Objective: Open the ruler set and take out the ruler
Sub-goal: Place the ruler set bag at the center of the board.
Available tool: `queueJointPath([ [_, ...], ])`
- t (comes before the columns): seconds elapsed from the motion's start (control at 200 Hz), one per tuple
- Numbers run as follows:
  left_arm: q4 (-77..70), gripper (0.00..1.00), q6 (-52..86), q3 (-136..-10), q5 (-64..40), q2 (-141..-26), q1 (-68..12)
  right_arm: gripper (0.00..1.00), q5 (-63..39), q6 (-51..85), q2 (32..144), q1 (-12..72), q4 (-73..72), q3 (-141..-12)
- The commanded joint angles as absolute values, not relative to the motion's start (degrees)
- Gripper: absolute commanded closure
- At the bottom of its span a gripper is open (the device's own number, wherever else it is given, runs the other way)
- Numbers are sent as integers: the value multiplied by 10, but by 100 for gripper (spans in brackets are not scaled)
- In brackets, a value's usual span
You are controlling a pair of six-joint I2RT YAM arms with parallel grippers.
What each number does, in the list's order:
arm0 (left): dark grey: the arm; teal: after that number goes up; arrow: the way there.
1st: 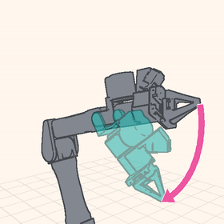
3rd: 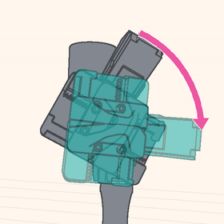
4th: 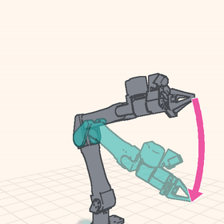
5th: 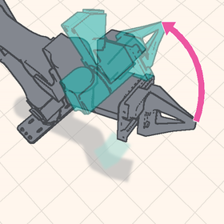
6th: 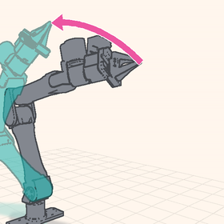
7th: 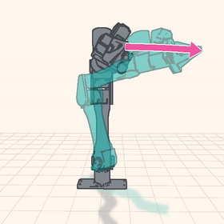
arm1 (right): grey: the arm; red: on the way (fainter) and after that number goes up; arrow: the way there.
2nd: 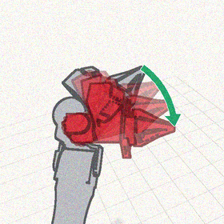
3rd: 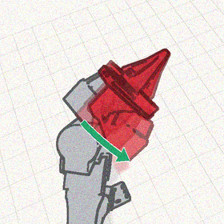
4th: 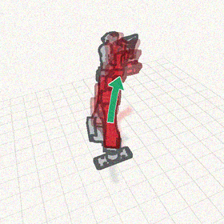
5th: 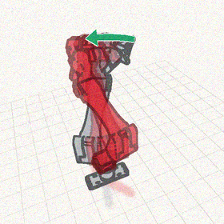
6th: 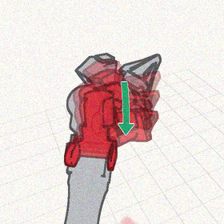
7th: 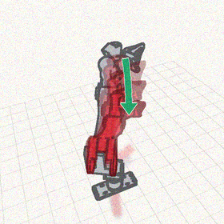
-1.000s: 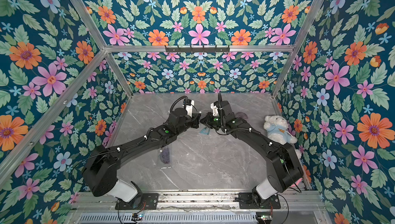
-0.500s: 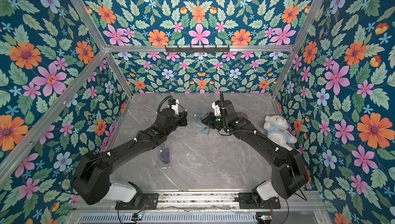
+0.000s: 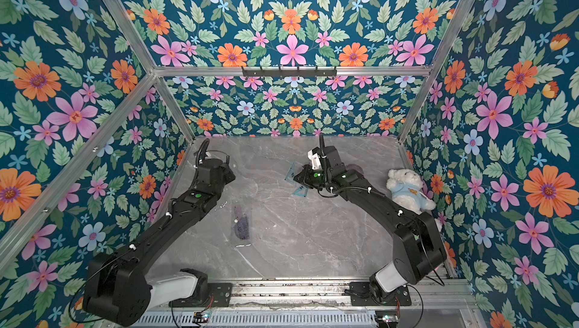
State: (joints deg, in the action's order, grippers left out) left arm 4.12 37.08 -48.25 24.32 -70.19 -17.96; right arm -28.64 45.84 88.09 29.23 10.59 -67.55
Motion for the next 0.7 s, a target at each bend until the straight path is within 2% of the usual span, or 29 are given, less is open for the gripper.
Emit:
queueJointPath([
  [0.0,121,100,408,-463,370,-686,-150,98,-303,458,892,293,83,-673],
  [0.215,114,100,413,-435,351,-707,-91,98,-321,468,915,292,57,-670],
  [0.56,101,100,431,-435,277,-784,-83,98,-327,468,945,293,43,-673],
  [0.62,104,82,431,-437,275,-783,-83,98,-326,468,967,293,40,-676],
  [0.695,103,54,430,-436,270,-775,-83,98,-327,467,980,292,34,-680],
])
